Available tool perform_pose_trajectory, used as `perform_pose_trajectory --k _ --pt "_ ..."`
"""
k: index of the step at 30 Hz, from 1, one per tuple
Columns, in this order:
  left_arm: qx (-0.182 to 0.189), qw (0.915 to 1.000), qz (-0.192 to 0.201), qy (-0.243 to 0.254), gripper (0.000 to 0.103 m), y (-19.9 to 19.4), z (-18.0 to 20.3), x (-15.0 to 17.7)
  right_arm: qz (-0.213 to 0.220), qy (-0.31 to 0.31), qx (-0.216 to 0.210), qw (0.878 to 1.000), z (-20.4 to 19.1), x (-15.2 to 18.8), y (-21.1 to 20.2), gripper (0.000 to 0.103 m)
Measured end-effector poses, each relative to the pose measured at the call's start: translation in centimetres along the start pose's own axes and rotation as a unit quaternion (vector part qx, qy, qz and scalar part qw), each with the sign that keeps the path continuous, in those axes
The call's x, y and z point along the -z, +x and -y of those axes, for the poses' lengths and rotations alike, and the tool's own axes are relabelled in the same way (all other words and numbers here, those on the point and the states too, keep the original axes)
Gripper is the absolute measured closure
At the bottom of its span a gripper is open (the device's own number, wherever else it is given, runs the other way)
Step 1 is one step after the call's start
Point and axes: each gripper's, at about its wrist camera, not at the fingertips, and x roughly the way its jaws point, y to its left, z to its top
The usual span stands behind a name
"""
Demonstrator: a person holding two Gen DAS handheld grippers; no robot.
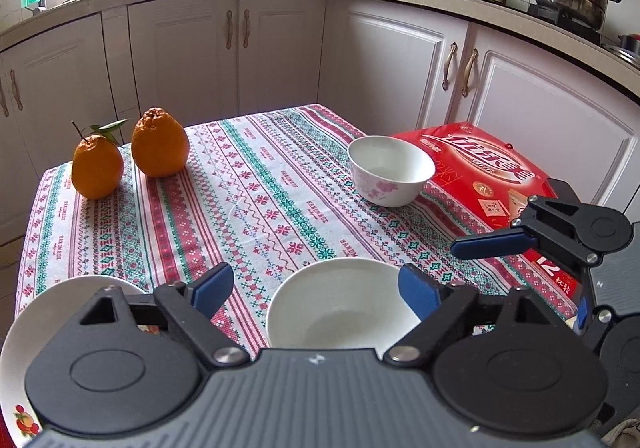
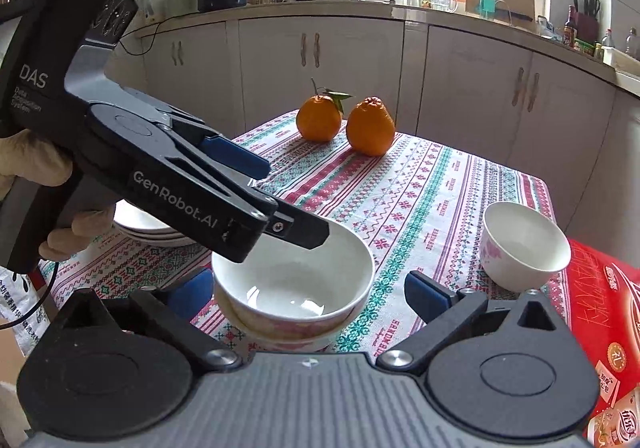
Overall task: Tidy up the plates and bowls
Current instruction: 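Open the left gripper to release the nested bowl, then move the left gripper to the white bowl by the red box, grasp rim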
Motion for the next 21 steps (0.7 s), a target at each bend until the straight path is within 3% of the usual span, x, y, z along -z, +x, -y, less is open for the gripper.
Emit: perform_pose_trajectory --k 3,13,21 --pt "-0.003 1.0000 0.003 -0.001 0.014 -0.3 -0.1 -0.3 -0.002 0.015 0.021 1.000 0.5 0.0 0.4 0.000" --pt "-0.006 0.9997 -0.007 0.023 0.013 0.2 0.8 -1.1 -0.005 0.019 0.020 1.000 1.4 0.9 0.0 0.000" --pt "0.021 0.9976 -0.008 0.065 0.007 2.0 2.5 -4.0 -0.002 0.013 0.082 0.997 5.8 1.7 -1.2 0.000"
